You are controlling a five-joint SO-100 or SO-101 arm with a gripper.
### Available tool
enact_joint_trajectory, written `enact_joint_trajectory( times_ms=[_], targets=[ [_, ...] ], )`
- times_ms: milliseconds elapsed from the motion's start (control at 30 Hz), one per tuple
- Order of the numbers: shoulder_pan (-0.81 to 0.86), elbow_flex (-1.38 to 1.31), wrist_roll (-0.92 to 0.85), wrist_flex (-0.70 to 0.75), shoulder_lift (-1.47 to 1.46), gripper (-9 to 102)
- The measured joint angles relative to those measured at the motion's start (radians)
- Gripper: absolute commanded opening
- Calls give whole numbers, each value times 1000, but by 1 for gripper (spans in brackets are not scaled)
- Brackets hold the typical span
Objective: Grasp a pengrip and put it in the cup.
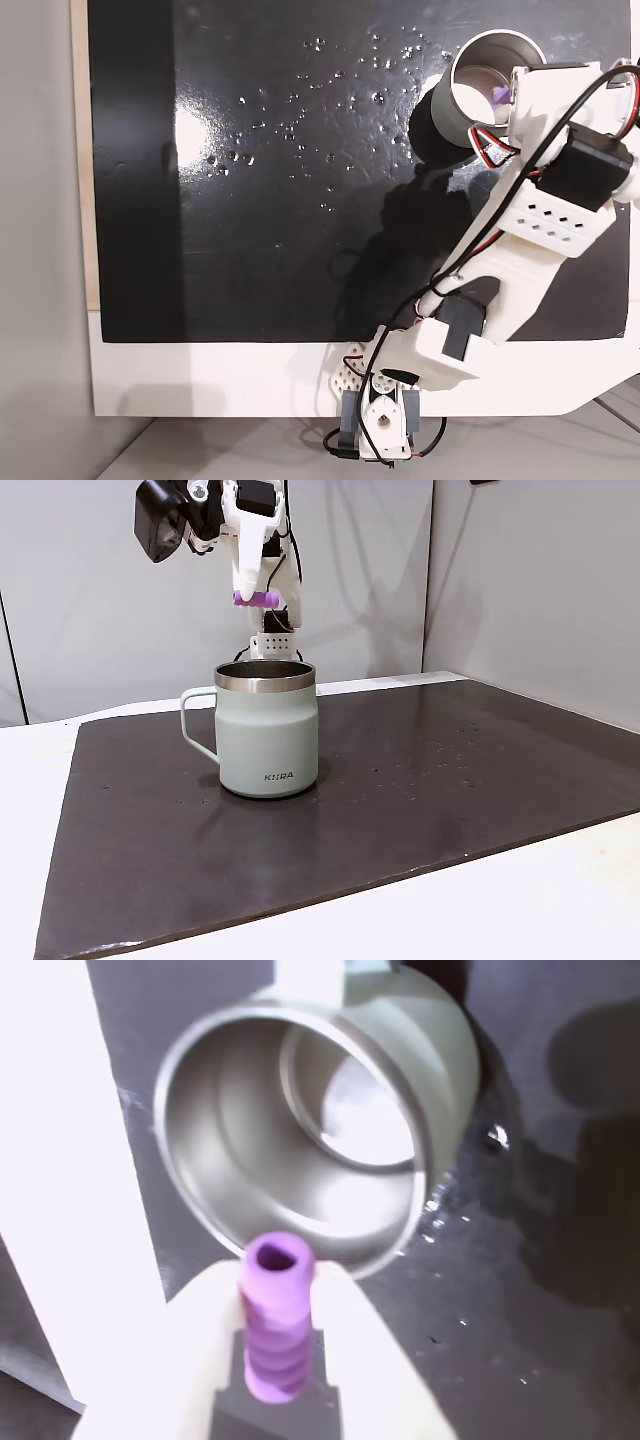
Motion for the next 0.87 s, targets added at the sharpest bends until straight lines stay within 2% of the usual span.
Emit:
enact_joint_trajectory(
  times_ms=[233,400,500,867],
  targets=[
    [8,-190,0,-2,-143,2],
    [6,-198,12,-2,-156,30],
    [6,-202,35,-2,-156,39],
    [6,-218,63,-2,-156,39]
  ],
)
